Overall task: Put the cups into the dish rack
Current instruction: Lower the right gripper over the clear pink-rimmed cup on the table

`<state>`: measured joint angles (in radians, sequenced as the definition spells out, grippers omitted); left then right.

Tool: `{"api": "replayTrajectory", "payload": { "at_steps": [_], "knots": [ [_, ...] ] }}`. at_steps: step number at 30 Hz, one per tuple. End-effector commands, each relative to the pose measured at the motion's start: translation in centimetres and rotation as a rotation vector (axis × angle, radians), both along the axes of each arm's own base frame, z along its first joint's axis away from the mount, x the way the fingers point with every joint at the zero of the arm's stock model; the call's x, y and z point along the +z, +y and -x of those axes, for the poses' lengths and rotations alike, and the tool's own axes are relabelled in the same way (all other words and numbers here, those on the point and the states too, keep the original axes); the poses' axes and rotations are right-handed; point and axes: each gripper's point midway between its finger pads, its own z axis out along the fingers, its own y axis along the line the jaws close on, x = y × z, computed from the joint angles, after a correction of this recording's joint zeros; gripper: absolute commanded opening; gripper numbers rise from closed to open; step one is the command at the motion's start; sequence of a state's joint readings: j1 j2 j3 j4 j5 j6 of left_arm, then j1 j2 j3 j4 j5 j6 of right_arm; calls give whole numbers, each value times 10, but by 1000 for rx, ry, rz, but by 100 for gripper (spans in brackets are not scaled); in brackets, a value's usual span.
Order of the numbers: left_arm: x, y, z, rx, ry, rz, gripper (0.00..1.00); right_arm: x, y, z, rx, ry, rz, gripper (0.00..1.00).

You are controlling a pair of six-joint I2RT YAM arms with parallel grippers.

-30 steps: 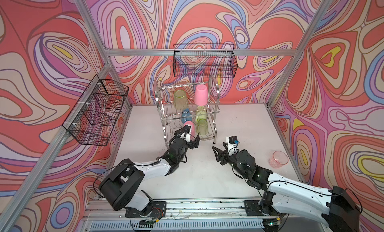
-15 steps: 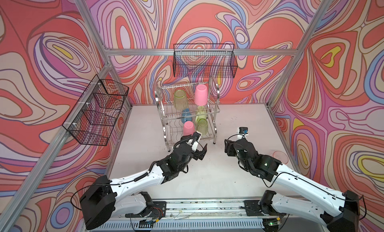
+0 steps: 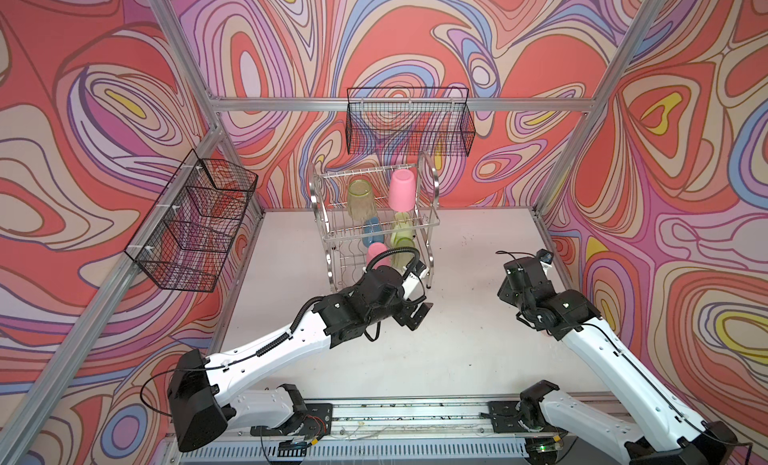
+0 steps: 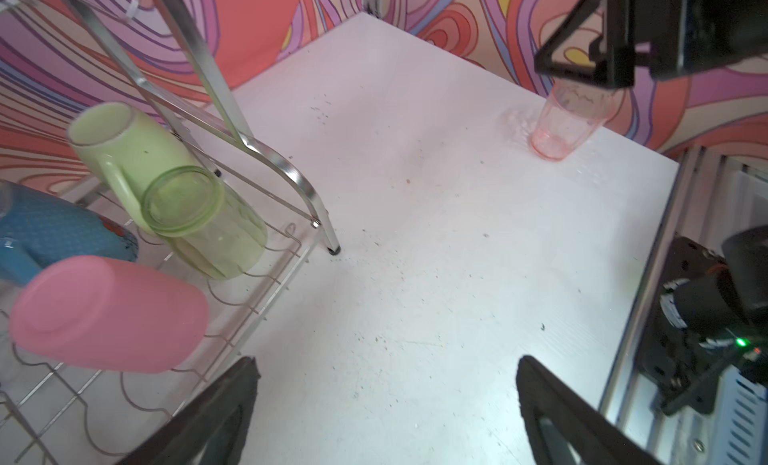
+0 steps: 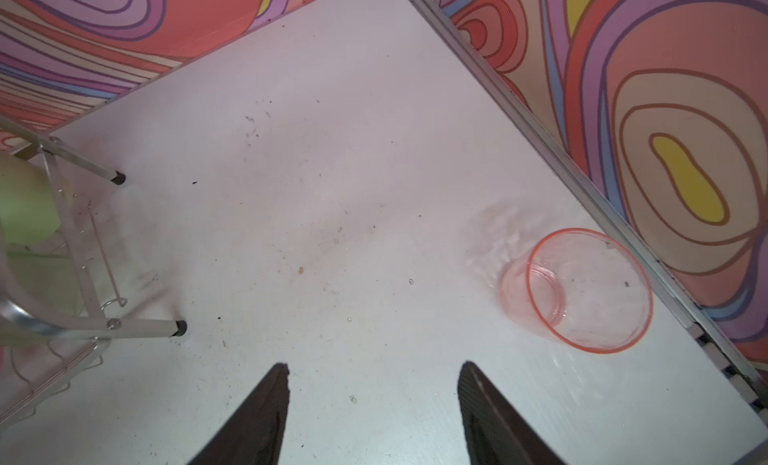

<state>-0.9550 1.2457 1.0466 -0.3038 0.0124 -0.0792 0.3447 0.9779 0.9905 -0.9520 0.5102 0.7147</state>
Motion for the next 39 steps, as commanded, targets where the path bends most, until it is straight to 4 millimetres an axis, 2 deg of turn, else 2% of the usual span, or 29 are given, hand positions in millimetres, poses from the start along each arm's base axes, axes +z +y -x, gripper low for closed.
{"api": "replayTrajectory", "payload": {
  "at_steps": [1,7,11,18,21,25,31,39],
  "knots": [
    [14,-1,29,-113,86,19,100,3,-14,3,-18,45,-32,66],
    [31,9,42,-157,26,62,100,-15,-43,-16,-76,95,-148,64],
    [32,9,51,-207,40,70,100,-22,-62,-26,-122,100,-213,62],
    [36,12,55,-226,20,59,100,-30,-77,-41,-141,129,-219,60],
    [40,13,56,-227,13,75,100,-40,-80,-43,-149,148,-233,58],
    [41,13,57,-231,13,81,100,-54,-86,-41,-173,180,-259,55],
    [44,14,57,-226,7,97,100,-69,-106,-30,-245,181,-314,53],
    [45,13,58,-228,14,108,100,-91,-115,-27,-275,204,-354,51]
  ]
}}
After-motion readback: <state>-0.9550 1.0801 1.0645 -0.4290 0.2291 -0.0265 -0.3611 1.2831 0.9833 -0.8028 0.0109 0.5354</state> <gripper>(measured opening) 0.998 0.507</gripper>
